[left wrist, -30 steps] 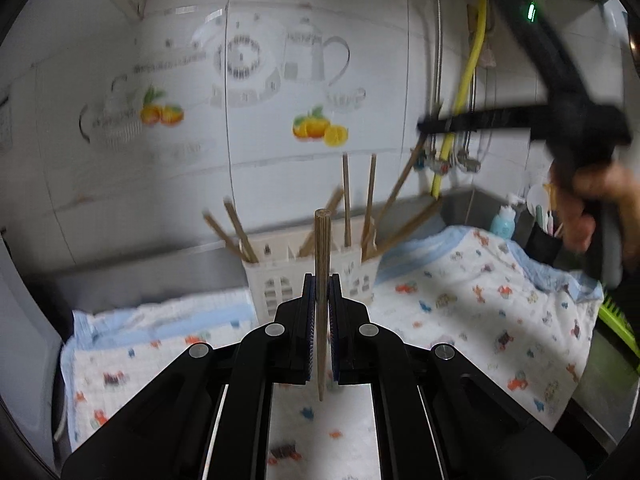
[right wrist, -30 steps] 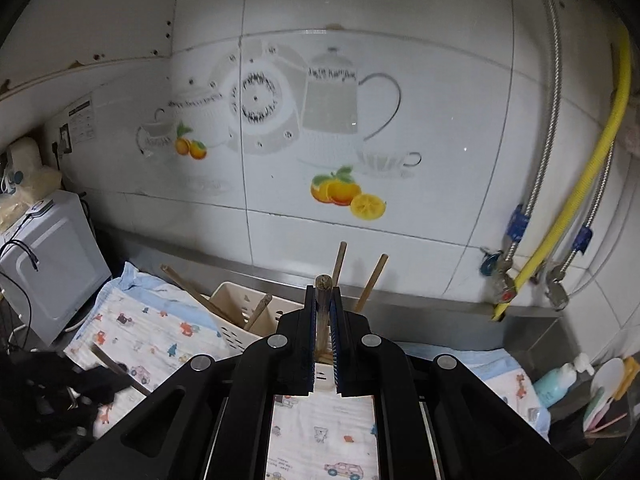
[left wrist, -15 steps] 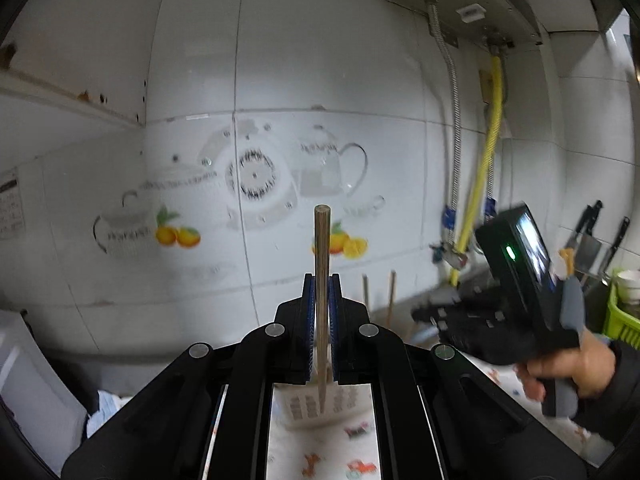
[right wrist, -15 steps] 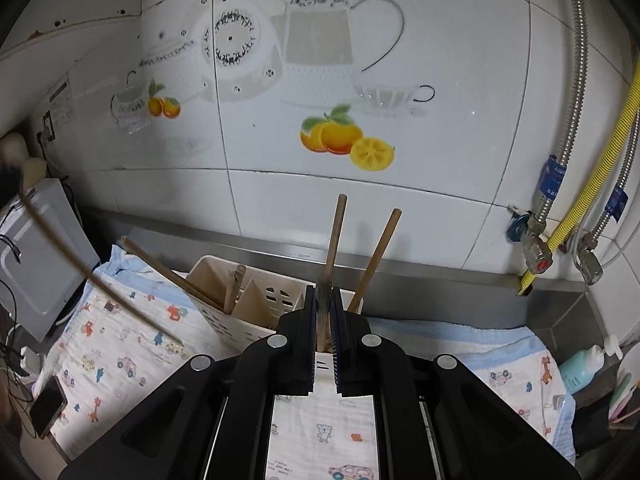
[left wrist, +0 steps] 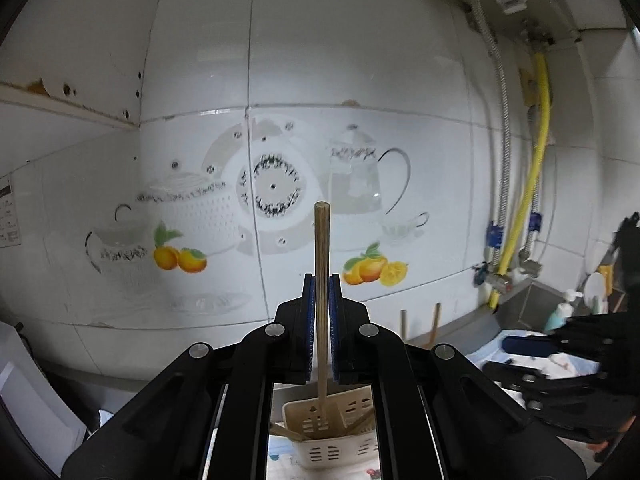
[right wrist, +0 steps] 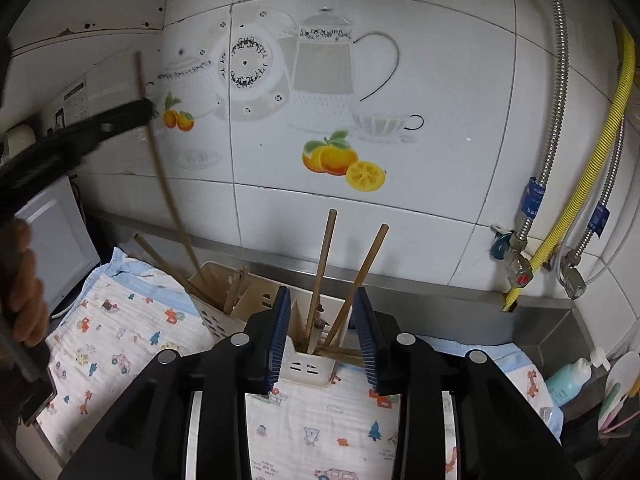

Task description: Organize utensils

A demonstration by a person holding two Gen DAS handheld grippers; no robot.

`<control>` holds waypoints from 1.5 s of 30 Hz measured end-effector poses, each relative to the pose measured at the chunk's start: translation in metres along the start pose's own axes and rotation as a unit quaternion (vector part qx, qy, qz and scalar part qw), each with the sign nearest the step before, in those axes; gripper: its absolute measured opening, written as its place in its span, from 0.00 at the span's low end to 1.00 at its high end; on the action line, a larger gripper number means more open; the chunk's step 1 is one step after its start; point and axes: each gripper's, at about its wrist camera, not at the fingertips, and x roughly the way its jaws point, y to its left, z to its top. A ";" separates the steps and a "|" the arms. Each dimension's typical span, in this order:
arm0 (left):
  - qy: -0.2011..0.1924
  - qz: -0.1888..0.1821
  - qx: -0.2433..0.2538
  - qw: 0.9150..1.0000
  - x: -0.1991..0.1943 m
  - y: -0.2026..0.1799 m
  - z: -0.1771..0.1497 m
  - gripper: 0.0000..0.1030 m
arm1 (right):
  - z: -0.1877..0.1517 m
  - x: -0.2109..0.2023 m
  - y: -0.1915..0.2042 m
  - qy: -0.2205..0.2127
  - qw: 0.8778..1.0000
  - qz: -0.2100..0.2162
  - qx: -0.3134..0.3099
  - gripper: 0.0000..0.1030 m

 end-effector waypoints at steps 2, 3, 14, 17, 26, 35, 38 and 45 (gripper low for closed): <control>0.004 0.001 -0.003 1.000 0.009 0.002 -0.006 0.05 | -0.003 -0.002 -0.001 -0.003 1.000 0.002 0.001 0.36; 0.010 0.004 -0.004 1.000 0.014 0.003 -0.009 0.05 | -0.005 -0.003 0.000 -0.004 1.000 0.004 0.000 0.38; 0.081 0.001 -0.042 0.996 0.046 0.022 -0.043 0.06 | -0.025 -0.013 0.005 -0.006 1.000 0.007 0.001 0.58; 0.085 0.007 -0.041 0.995 0.048 0.022 -0.047 0.07 | -0.033 -0.017 0.007 -0.006 1.000 0.012 0.005 0.58; 0.080 0.011 -0.042 0.996 0.030 0.022 -0.044 0.32 | -0.051 -0.034 0.012 -0.017 1.000 0.003 0.015 0.72; 0.076 0.013 -0.047 0.996 -0.010 0.023 -0.052 0.51 | -0.074 -0.058 0.019 -0.028 0.999 -0.009 0.030 0.83; 0.075 0.018 -0.054 0.996 -0.027 0.024 -0.061 0.62 | -0.081 -0.066 0.019 -0.030 0.999 -0.007 0.039 0.85; 0.084 0.017 -0.056 0.995 -0.064 0.023 -0.085 0.77 | -0.102 -0.087 0.027 -0.038 0.998 -0.002 0.057 0.87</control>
